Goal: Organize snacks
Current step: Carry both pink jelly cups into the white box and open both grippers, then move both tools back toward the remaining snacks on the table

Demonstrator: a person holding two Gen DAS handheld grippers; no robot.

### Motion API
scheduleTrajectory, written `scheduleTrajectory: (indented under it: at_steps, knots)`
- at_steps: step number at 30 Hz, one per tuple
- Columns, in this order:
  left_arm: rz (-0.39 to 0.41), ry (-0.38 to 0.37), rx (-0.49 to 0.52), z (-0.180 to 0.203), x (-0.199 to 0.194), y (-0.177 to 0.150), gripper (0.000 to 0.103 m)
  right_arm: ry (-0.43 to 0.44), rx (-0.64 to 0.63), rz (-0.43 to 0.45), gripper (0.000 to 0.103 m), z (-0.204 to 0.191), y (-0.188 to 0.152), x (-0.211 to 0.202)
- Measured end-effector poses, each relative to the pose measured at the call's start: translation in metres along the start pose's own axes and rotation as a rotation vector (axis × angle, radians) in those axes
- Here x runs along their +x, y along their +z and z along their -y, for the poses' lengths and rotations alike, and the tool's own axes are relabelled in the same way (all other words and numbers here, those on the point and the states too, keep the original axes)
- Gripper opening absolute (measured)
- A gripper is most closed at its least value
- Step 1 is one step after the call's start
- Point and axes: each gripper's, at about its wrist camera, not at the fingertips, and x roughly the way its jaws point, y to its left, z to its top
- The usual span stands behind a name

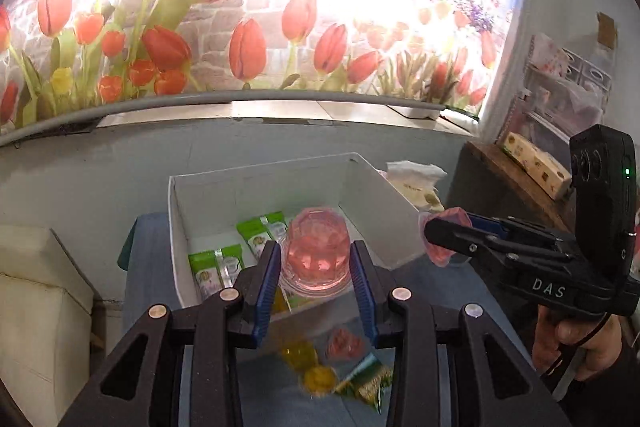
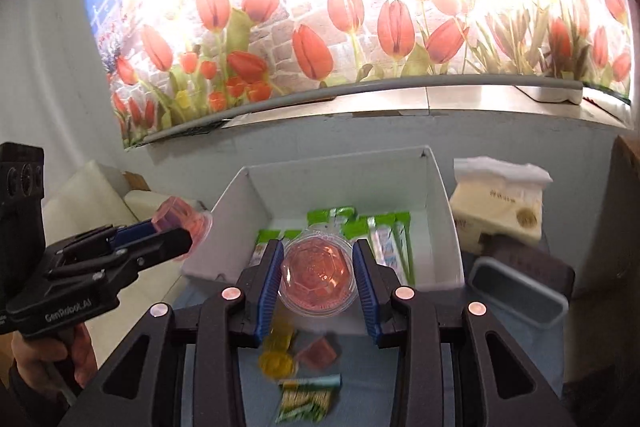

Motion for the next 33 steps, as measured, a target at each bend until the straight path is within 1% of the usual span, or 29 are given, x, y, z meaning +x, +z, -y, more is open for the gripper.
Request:
scheduleTrajectory:
  at_steps: [3,4,7,9,10,11,12,13,14,15,17,20,22,24,26,29,33]
  knots:
    - [-0.031,0.011,-0.019,-0.015,0.025,0.013,0.039,-0.017,0.017,-0.041,0.039,0.011,0.017,0.028]
    - [-0.039,0.012,-0.025,-0.017,0.031,0.012,0.039,-0.026,0.019,-0.055,0.039,0.015,0.02,0.037]
    - [-0.061,0.031,-0.024,-0.025,0.044,0.012,0.04,-0.05,0.029,-0.09,0.039,0.027,0.022,0.056]
    - [-0.077,0.031,-0.012,-0.027,0.05,0.01,0.04,-0.072,0.026,-0.101,0.039,0.032,0.02,0.065]
    - [-0.087,0.04,-0.004,-0.028,0.052,0.009,0.045,-0.082,0.019,-0.103,0.04,0.034,0.019,0.067]
    - [-0.091,0.05,-0.002,-0.029,0.053,0.008,0.052,-0.094,0.016,-0.108,0.042,0.035,0.02,0.069]
    - [-0.091,0.06,-0.009,-0.031,0.053,0.007,0.081,-0.111,0.017,-0.117,0.062,0.037,0.02,0.072]
    - [-0.08,0.062,-0.026,-0.034,0.051,0.007,0.103,-0.119,0.021,-0.125,0.077,0.038,0.02,0.073]
    - [-0.051,0.063,-0.047,-0.038,0.046,0.006,0.103,-0.124,0.026,-0.119,0.097,0.039,0.02,0.071]
    - [-0.043,0.061,-0.048,-0.039,0.043,0.005,0.103,-0.126,0.024,-0.103,0.099,0.04,0.021,0.067]
    - [-0.045,0.071,-0.046,-0.041,0.04,0.004,0.103,-0.135,0.018,-0.088,0.099,0.041,0.021,0.06]
    - [-0.052,0.076,-0.043,-0.041,0.037,0.001,0.103,-0.145,0.041,-0.081,0.103,0.044,0.02,0.053]
    - [-0.048,0.079,-0.036,-0.039,0.034,-0.002,0.103,-0.137,0.049,-0.061,0.103,0.044,0.015,0.042]
    - [-0.051,0.077,-0.038,-0.036,0.03,-0.005,0.103,-0.148,0.048,-0.044,0.103,0.043,0.01,0.034]
    - [-0.051,0.08,-0.038,-0.032,0.024,-0.011,0.103,-0.147,0.053,-0.039,0.103,0.041,0.002,0.025]
    - [-0.045,0.075,-0.032,-0.025,0.011,-0.02,0.103,-0.132,0.063,-0.046,0.103,0.037,-0.013,0.011]
    - [-0.021,0.05,-0.048,-0.014,-0.017,-0.037,0.103,-0.135,0.008,-0.035,0.103,0.02,-0.046,-0.013]
